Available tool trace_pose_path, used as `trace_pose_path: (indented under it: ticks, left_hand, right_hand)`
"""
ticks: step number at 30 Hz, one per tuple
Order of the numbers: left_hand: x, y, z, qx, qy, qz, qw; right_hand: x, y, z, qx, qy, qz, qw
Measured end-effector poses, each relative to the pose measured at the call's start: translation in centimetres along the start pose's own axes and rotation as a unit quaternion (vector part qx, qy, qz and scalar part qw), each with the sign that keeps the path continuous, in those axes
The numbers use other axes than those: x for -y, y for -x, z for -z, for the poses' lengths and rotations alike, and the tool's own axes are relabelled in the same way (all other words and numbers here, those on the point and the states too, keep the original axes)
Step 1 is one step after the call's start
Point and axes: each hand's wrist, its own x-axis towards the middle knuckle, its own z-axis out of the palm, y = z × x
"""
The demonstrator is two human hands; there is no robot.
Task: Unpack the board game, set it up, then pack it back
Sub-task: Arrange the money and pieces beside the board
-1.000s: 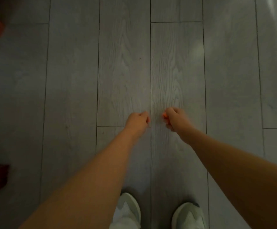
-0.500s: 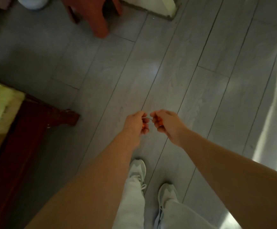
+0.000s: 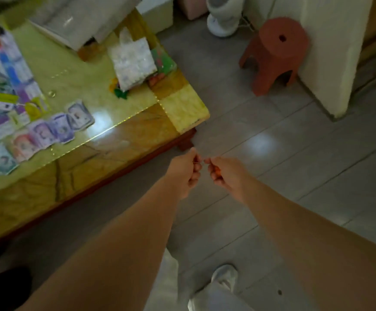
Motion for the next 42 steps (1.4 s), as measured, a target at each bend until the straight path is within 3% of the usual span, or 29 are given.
trace_pose_path:
  ticks: [7, 13, 20, 28, 37, 42]
  left_hand:
    - [-4.6, 0.3, 12.5, -0.079, 0.115, -0.017, 0.990]
    - [-9.9, -1.3, 24.9, -0.096, 0.136, -0.007, 0.986]
    - [-14.6, -4.9, 34.7, -0.104, 0.180, -0.001, 0.978]
    - [-20.7, -9.3, 40.8, -0.124, 0.230, -0.020, 0.965]
    - [-28.5, -15.0, 44.2, -0.183, 0.208, -0.013, 0.961]
    - [-31.4, -18.2, 45.4, -0.237, 0.132, -0.042, 0.962]
  right_hand:
    - [3.4, -1.7, -13.8, 0.078, 0.033, 0.000, 0.996]
    - [6.8, -5.4, -27.1, 0.084, 0.089, -0.007, 0.992]
    - [10.9, -8.8, -37.3, 0.087, 0.093, 0.001, 0.992]
    - [15.1, -15.4, -45.2, 0.089, 0.142, 0.018, 0.986]
    - [21.5, -24.4, -49.9, 0.070, 0.189, 0.040, 0.979]
    - [23.9, -28.7, -51.7, 0.069, 0.293, 0.071, 0.951]
